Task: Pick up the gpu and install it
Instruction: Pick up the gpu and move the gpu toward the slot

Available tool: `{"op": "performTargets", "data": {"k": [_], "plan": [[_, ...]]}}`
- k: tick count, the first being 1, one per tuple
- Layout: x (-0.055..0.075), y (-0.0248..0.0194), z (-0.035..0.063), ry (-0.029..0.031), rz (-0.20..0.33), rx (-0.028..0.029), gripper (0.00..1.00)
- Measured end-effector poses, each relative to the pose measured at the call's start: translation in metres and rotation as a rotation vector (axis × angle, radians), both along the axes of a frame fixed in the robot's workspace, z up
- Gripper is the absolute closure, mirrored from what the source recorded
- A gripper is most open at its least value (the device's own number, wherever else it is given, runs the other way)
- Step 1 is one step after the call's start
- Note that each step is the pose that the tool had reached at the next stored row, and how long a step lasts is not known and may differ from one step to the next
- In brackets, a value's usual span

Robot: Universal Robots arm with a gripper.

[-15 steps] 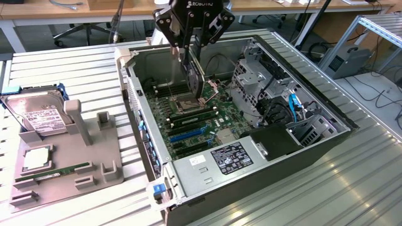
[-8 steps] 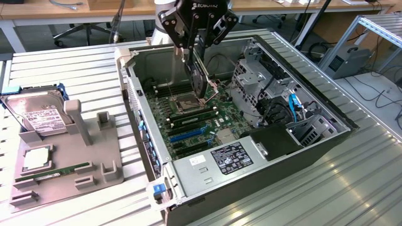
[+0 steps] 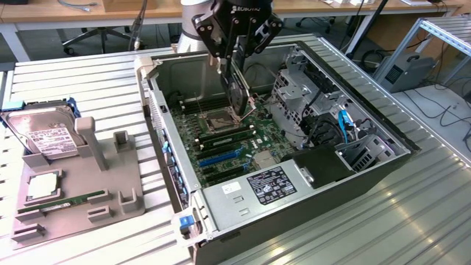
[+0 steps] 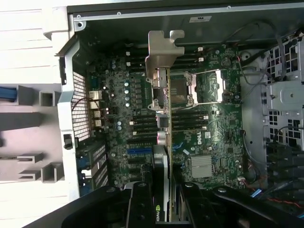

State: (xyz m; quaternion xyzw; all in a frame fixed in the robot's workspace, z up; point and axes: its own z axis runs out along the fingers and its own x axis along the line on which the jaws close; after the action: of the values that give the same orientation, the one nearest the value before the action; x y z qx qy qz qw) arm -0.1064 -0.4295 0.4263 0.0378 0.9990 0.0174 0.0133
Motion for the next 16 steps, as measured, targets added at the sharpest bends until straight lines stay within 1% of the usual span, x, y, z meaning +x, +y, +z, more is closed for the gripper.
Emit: {"op": "performTargets", "data": {"k": [16], "plan": [[0.016, 0.0000, -0.0056, 0.0000, 0.000, 0.0001, 0.73]]}}
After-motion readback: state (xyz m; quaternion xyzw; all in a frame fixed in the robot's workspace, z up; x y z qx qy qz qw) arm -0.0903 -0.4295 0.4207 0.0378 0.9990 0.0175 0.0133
